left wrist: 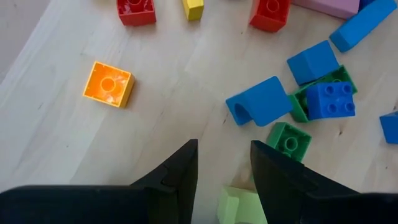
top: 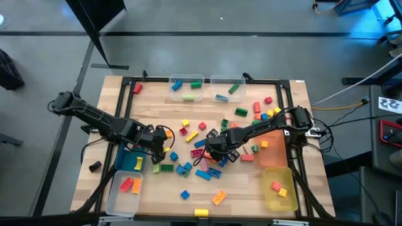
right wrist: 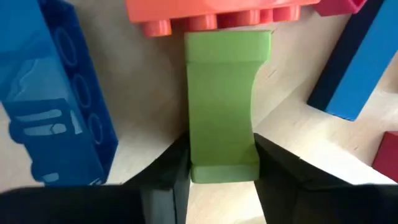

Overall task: Sort blocks by size
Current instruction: Put the light green block into the blue bin

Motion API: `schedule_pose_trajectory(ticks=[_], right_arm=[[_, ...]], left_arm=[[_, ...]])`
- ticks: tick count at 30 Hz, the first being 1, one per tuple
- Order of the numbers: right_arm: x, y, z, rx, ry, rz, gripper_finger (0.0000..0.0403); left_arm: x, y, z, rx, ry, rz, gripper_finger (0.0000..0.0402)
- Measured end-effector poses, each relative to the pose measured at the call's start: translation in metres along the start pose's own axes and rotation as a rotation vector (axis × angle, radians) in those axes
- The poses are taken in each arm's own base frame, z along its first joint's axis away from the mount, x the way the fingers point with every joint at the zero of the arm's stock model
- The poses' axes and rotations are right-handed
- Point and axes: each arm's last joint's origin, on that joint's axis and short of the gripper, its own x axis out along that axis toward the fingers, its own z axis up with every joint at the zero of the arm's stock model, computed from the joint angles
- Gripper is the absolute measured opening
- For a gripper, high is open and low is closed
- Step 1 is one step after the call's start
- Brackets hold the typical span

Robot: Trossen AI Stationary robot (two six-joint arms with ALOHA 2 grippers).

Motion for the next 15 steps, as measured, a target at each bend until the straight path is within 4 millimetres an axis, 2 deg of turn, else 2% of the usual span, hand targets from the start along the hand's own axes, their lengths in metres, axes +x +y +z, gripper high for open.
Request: schedule_pose_trajectory(ticks=[5, 11, 15], right_arm=[[-0.004, -0.006, 0.004, 0.068, 0.032, -0.044, 0.0136], [-0.028, -0.024, 0.016, 0.143, 0.025, -0.156, 0.0153], [-0.041, -0.035, 0.024, 0.213, 0.003, -0.258, 0.0143]], left_arm=[[0.000, -0.003, 0.004, 0.001, -0.058, -0.011, 0.0131], [-0.002, -0.010, 0.014, -0.024, -0.177, -0.070, 0.0131], [-0.004, -0.016, 0.022, -0.052, -0.278, -0.108, 0.0131]])
